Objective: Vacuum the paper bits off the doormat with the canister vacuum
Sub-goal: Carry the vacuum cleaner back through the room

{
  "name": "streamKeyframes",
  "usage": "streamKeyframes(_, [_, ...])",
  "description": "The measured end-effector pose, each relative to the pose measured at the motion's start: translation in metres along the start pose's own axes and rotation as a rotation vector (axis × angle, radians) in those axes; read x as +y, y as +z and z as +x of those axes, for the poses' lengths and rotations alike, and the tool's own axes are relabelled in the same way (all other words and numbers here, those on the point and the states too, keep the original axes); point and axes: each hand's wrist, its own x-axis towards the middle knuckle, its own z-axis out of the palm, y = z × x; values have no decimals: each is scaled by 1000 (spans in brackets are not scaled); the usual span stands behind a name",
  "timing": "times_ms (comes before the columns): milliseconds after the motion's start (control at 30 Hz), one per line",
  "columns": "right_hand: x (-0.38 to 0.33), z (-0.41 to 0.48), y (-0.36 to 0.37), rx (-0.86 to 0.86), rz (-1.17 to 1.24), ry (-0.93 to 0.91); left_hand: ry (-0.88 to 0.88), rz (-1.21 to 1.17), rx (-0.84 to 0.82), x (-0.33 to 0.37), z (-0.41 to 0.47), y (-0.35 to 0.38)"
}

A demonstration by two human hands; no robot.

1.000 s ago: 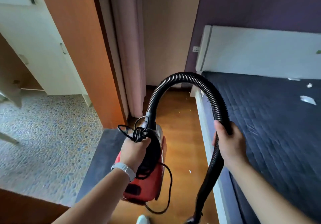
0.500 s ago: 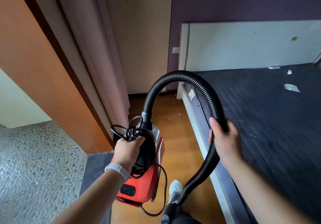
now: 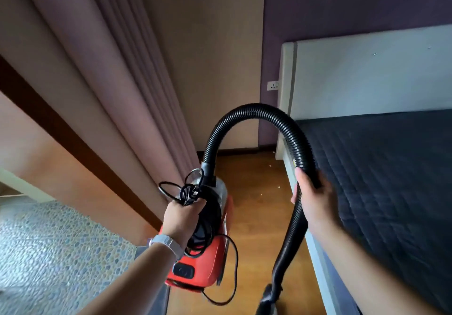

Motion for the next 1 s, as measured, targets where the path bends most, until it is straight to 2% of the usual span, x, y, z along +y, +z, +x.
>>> streamKeyframes(200, [-9, 68, 9, -4, 13, 0, 34, 6, 21, 55, 52, 42])
streamKeyframes(367, [-12, 128, 26, 23, 40, 23, 15, 5, -32, 82, 103, 81])
streamKeyframes(800, [11, 310, 84, 155, -147, 135, -25, -17, -290, 143, 296, 211])
streamKeyframes(1000, [23, 387, 115, 179, -135, 184, -70, 19, -351, 163, 367, 256])
